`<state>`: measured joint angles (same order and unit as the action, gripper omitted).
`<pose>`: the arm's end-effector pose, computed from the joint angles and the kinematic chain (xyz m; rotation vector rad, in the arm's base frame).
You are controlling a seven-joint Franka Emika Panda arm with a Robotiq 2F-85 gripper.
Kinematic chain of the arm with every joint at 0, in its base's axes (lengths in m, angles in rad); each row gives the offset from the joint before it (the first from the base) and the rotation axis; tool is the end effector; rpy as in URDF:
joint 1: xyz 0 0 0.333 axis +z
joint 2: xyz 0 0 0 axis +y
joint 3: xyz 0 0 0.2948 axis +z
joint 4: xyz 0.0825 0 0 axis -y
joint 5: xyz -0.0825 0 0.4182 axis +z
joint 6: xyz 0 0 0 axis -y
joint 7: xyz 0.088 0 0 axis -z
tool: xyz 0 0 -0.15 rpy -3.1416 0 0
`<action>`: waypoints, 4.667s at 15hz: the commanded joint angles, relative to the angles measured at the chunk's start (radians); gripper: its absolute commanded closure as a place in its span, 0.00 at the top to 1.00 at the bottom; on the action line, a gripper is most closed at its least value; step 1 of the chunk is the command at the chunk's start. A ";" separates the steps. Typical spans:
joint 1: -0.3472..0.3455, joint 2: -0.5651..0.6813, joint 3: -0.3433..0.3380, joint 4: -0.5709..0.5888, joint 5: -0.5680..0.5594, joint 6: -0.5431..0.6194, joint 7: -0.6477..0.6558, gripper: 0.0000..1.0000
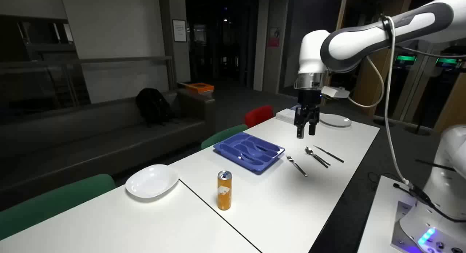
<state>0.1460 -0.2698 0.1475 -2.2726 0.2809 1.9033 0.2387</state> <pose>0.4602 0.1712 0.3823 -2.9439 0.0855 0.2274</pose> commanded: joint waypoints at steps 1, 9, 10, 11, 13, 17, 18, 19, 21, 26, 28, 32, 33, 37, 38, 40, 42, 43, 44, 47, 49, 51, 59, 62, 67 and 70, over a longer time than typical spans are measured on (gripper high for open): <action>-0.005 0.000 0.004 0.001 0.001 -0.002 -0.001 1.00; -0.005 0.000 0.004 0.001 0.001 -0.002 -0.001 1.00; -0.005 0.000 0.004 0.001 0.001 -0.002 -0.001 1.00; -0.005 0.000 0.004 0.001 0.001 -0.002 -0.001 1.00; -0.005 0.000 0.004 0.001 0.001 -0.002 -0.001 1.00; -0.005 0.000 0.004 0.001 0.001 -0.002 -0.001 1.00; -0.005 0.000 0.004 0.001 0.001 -0.002 -0.001 1.00; -0.005 0.000 0.004 0.001 0.001 -0.002 -0.001 1.00; -0.005 0.000 0.004 0.001 0.001 -0.002 -0.001 1.00; -0.005 0.000 0.004 0.001 0.001 -0.002 -0.001 1.00; -0.005 0.000 0.004 0.001 0.001 -0.002 -0.001 1.00; -0.005 0.000 0.004 0.001 0.001 -0.002 -0.001 1.00; -0.005 0.000 0.004 0.001 0.001 -0.002 -0.001 1.00; -0.041 0.008 -0.026 -0.025 -0.012 0.187 -0.025 1.00; -0.055 0.017 -0.041 -0.028 -0.008 0.232 -0.028 1.00; -0.084 0.050 -0.085 -0.024 0.003 0.283 -0.057 1.00; -0.116 0.092 -0.130 -0.015 0.010 0.314 -0.085 1.00; -0.131 0.117 -0.151 -0.008 0.017 0.333 -0.095 1.00; -0.145 0.150 -0.173 0.003 0.033 0.352 -0.108 1.00; -0.174 0.232 -0.213 0.021 0.073 0.394 -0.129 1.00; -0.190 0.265 -0.229 0.016 0.100 0.405 -0.153 1.00; -0.208 0.281 -0.244 0.002 0.111 0.400 -0.184 1.00; -0.234 0.309 -0.252 -0.008 0.081 0.378 -0.206 1.00; -0.234 0.309 -0.252 -0.007 0.081 0.378 -0.206 1.00; -0.230 0.339 -0.246 0.029 0.064 0.404 -0.202 1.00; -0.241 0.378 -0.254 0.041 0.055 0.446 -0.207 1.00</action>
<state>-0.0797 0.0544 -0.1039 -2.2658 0.3546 2.3027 0.0327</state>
